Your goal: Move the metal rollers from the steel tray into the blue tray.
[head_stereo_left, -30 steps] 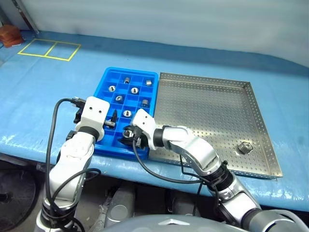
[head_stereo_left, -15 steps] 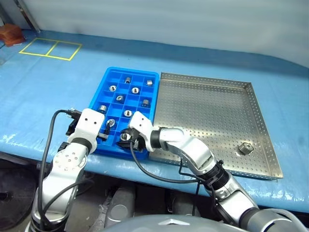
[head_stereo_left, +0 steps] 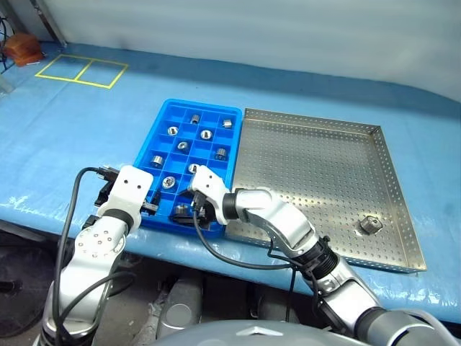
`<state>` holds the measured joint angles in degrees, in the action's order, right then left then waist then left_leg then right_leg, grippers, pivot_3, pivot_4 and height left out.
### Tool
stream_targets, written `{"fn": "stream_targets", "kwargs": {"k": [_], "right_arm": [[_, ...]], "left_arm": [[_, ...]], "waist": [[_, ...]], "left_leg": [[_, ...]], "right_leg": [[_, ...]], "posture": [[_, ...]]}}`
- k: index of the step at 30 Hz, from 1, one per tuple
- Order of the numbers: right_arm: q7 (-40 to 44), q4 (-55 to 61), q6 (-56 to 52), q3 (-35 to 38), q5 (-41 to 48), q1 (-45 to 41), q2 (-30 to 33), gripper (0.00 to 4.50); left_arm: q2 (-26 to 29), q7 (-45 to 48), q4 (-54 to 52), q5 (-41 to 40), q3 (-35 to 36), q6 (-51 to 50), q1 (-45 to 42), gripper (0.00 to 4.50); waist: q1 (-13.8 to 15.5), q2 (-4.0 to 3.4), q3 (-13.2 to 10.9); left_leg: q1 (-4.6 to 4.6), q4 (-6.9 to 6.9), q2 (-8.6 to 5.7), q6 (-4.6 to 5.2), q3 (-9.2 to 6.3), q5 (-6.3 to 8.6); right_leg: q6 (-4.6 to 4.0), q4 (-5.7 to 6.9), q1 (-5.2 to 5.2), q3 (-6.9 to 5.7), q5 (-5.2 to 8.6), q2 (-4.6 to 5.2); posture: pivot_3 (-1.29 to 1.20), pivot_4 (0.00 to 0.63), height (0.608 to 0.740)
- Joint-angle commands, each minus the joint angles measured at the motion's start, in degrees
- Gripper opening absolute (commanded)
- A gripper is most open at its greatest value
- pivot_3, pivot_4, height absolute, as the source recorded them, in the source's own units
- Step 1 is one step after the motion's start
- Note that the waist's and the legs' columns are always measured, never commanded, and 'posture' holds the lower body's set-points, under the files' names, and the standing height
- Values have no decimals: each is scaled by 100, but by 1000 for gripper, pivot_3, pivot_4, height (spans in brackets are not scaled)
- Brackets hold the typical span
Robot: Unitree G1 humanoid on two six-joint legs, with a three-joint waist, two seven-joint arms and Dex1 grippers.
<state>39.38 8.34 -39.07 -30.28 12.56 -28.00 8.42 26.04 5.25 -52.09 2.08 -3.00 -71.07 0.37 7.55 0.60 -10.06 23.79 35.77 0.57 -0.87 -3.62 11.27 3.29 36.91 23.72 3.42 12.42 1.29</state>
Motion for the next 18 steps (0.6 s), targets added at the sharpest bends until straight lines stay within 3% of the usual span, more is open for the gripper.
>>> {"fn": "stream_targets", "kwargs": {"k": [1, 10, 18], "right_arm": [[-99, 351, 152, 273, 58, 3, -53, 3475], [-626, 926, -17, 783, -142, 141, 265, 3475], [-1295, 2284, -1382, 2176, -684, 1096, 2044, 3475]], "left_arm": [[-32, 75, -155, -30, -36, 119, -140, 4453], [-421, 497, 245, -432, -312, 805, -606, 4453], [-1332, 1924, 1971, -1346, -1193, 3090, -1561, 4453]], "waist": [[8, 0, 0], [-21, 1, 0], [0, 5, 0]], "left_leg": [[0, 0, 0, 0, 0, 0], [4, -1, -1, -7, 1, -2], [32, 18, -18, -2, 6, 0]], "right_leg": [[0, 0, 0, 0, 0, 0], [0, -3, 2, -3, 0, 4], [3, -17, 8, -7, -4, 26]], "posture": [[355, 150, 740], [303, 150, 740], [183, 150, 740]]}}
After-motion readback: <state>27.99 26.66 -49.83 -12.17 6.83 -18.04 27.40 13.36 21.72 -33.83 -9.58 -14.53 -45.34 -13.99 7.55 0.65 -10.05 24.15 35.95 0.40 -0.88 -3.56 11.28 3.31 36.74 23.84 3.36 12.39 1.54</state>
